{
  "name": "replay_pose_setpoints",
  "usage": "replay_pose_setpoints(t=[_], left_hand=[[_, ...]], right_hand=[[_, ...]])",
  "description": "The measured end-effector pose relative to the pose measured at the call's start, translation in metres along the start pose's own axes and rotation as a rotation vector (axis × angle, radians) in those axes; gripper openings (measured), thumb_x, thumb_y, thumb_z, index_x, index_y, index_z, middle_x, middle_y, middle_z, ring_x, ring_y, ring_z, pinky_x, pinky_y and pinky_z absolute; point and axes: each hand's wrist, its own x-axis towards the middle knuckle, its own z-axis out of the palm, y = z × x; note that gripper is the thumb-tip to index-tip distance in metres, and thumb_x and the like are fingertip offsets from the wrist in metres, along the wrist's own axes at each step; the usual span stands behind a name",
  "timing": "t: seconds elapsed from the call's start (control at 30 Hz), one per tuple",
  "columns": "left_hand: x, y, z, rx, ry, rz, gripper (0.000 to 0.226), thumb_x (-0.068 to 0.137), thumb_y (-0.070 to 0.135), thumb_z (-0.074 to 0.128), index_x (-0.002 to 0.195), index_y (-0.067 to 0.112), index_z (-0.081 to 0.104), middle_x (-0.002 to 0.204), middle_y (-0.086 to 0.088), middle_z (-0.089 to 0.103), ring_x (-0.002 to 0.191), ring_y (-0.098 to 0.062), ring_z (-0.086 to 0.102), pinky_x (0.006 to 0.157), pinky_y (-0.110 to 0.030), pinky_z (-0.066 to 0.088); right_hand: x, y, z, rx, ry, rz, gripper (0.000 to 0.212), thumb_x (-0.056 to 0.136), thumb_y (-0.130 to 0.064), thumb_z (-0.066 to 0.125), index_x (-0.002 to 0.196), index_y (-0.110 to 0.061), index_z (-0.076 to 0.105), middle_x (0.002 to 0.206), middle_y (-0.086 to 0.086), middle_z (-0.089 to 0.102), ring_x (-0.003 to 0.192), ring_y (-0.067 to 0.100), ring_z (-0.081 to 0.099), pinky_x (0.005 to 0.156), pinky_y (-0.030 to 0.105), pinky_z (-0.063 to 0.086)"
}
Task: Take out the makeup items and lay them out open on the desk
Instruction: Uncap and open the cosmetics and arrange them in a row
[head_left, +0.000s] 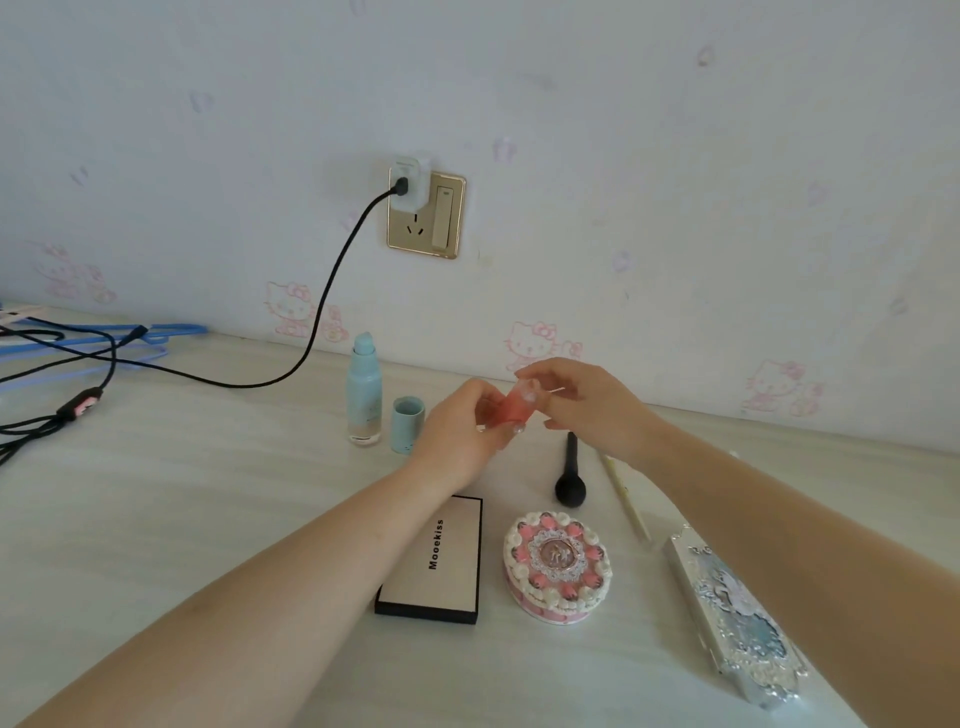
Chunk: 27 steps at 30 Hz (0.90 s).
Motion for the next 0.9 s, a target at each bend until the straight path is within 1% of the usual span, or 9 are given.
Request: replay_pose_setpoints(t=[0.07,0.13,0.3,0.47,0.57,0.63,0.73,0.8,0.9], left_hand=[[-0.008,0.009,-0.003,0.027,0.039,0.118,0.021,0.079,0.026,0.071,0.093,0.02,0.056,0.096,0.003,0.066,0.095,-0.014,0.061,0.082,-0.031,0.049],[-0.017,0.018,-0.006,0.085,0.073,0.223,0.021,0.079,0.026,0.071,0.095,0.02,0.058,0.096,0.004,0.064,0.093,-0.013,0.059,0.082,-0.033,0.05],[-0.033,0.034,-0.018,0.153,0.114,0.306,0.026,0.075,0.03,0.075,0.098,0.019,0.067,0.095,0.003,0.064,0.088,-0.011,0.059,0.081,-0.031,0.049],[-0.042,0.044,-0.032,0.183,0.061,0.336,0.028,0.074,0.03,0.077,0.098,0.019,0.07,0.093,0.002,0.067,0.087,-0.012,0.06,0.082,-0.033,0.049],[-0.047,0.048,-0.036,0.212,0.055,0.346,0.024,0.075,0.029,0.076,0.097,0.021,0.07,0.092,0.002,0.066,0.086,-0.011,0.059,0.081,-0.03,0.049],[-0.05,0.051,-0.036,0.221,0.063,0.372,0.021,0.077,0.027,0.074,0.097,0.02,0.07,0.09,0.001,0.065,0.084,-0.011,0.058,0.079,-0.029,0.049],[-0.053,0.053,-0.038,0.229,0.067,0.406,0.023,0.077,0.027,0.075,0.097,0.019,0.069,0.089,0.002,0.063,0.082,-0.009,0.057,0.075,-0.025,0.048],[-0.054,0.055,-0.041,0.226,0.075,0.413,0.023,0.075,0.027,0.076,0.095,0.019,0.068,0.087,0.004,0.061,0.081,-0.007,0.056,0.074,-0.023,0.047],[-0.054,0.057,-0.047,0.244,0.087,0.424,0.022,0.075,0.027,0.076,0.095,0.02,0.068,0.087,0.006,0.06,0.081,-0.006,0.054,0.073,-0.025,0.047]], right_hand=[[-0.009,-0.006,-0.004,-0.098,0.037,0.001,0.025,0.084,-0.055,0.051,0.102,-0.038,0.058,0.094,-0.014,0.069,0.09,0.009,0.066,0.082,0.035,0.054],[-0.019,-0.015,-0.006,-0.179,0.037,0.024,0.043,0.08,-0.066,0.04,0.089,-0.028,0.06,0.074,-0.01,0.072,0.068,0.005,0.068,0.069,0.028,0.051],[-0.035,-0.034,-0.014,-0.247,0.011,0.036,0.04,0.09,-0.054,0.042,0.069,-0.022,0.055,0.052,-0.01,0.065,0.042,0.002,0.056,0.042,0.008,0.036],[-0.053,-0.041,-0.027,-0.276,-0.096,-0.091,0.003,0.088,-0.029,0.059,0.089,-0.026,0.058,0.079,-0.013,0.066,0.067,-0.004,0.06,0.063,0.013,0.043],[-0.058,-0.045,-0.03,-0.281,-0.123,-0.193,0.027,0.084,-0.017,0.066,0.104,-0.031,0.054,0.101,-0.013,0.062,0.092,-0.001,0.059,0.081,0.016,0.048],[-0.059,-0.051,-0.03,-0.281,-0.109,-0.139,0.044,0.077,-0.032,0.073,0.113,-0.035,0.048,0.11,-0.012,0.059,0.1,0.007,0.058,0.086,0.025,0.048],[-0.057,-0.064,-0.033,-0.27,-0.095,0.092,0.048,0.078,-0.065,0.054,0.108,-0.028,0.052,0.092,-0.01,0.069,0.083,0.008,0.067,0.074,0.026,0.05],[-0.056,-0.07,-0.034,-0.24,-0.138,0.178,0.055,0.086,-0.065,0.038,0.091,-0.016,0.062,0.073,-0.003,0.073,0.065,0.013,0.07,0.07,0.027,0.055],[-0.06,-0.072,-0.035,-0.265,-0.14,0.111,0.048,0.09,-0.055,0.043,0.08,-0.013,0.065,0.065,-0.005,0.072,0.061,0.009,0.069,0.071,0.026,0.054]])
